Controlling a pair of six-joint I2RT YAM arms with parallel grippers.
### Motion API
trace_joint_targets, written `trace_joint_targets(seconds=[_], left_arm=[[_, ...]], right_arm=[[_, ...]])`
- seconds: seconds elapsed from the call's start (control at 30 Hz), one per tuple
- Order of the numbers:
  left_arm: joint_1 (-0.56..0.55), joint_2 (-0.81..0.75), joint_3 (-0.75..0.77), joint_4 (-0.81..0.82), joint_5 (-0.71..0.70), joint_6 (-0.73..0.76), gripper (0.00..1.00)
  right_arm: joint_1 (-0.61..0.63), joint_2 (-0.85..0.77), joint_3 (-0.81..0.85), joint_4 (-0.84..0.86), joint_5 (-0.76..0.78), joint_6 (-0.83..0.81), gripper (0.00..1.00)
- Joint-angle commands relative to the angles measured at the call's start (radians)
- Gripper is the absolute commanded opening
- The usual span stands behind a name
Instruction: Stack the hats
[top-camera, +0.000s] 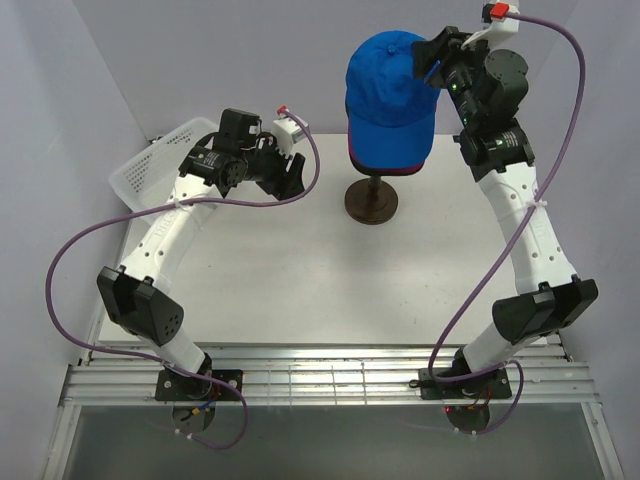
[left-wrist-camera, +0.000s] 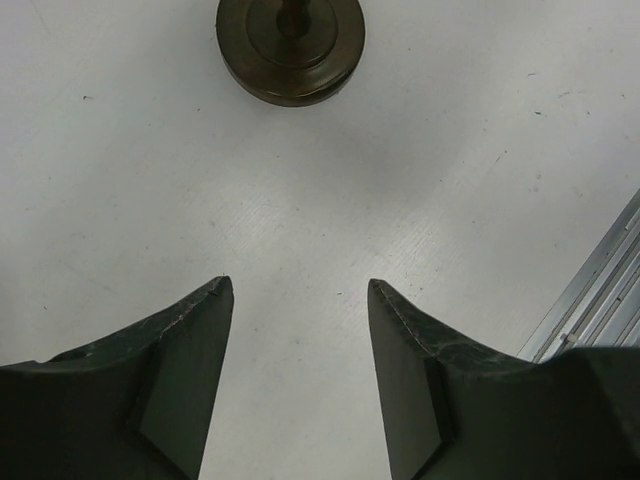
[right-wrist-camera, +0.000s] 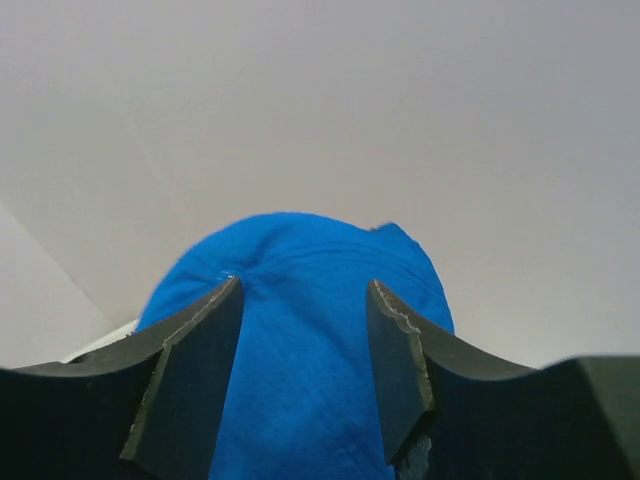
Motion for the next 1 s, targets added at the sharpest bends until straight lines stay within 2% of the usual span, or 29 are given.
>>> trace_joint_targets(seconds=[0.0,0.2,0.43,0.6,0.7,0.8,0.9,0.93,0.97], left_arm=[[-0.003,-0.069,-0.013,0.005,0.011,-0.002,0.67],[-0.004,-0.078,-0.032,0.016,0.009,0.001,0.67],[-0.003,-0.080,-0.035,0.017,0.012,-0.006,0.66],[-0.003,-0.081,-0.038,0.016,0.008,-0.005,0.67],[-0.003,-0.086,-0.042,0.017,0.011,-0.005,0.67],[-0.003,-0.091,-0.042,0.016,0.001,-0.002,0.66],[-0.003,-0.100,-0.045,0.017,-0.009,0.001,0.67],[-0.003,-0.103,-0.048,0.017,-0.018,0.004,0.67],[-0.004,-0.106,-0.048,0.017,-0.023,0.005,0.66]], right_arm=[[-0.012,-0.014,-0.078,0.084,0.097,0.169,0.56],[-0.023,-0.121,-0.331,0.179,0.178,0.257,0.54],[-0.023,-0.144,-0.384,0.144,0.205,0.260,0.53],[-0.023,-0.150,-0.359,0.129,0.215,0.235,0.54],[-0.023,-0.162,-0.315,0.124,0.235,0.196,0.57],[-0.024,-0.176,-0.240,0.083,0.273,0.125,0.66],[-0.033,-0.219,-0.195,0.041,0.330,0.048,0.85],[-0.038,-0.236,-0.195,0.020,0.345,0.032,0.99],[-0.041,-0.251,-0.204,0.000,0.385,-0.002,0.90]])
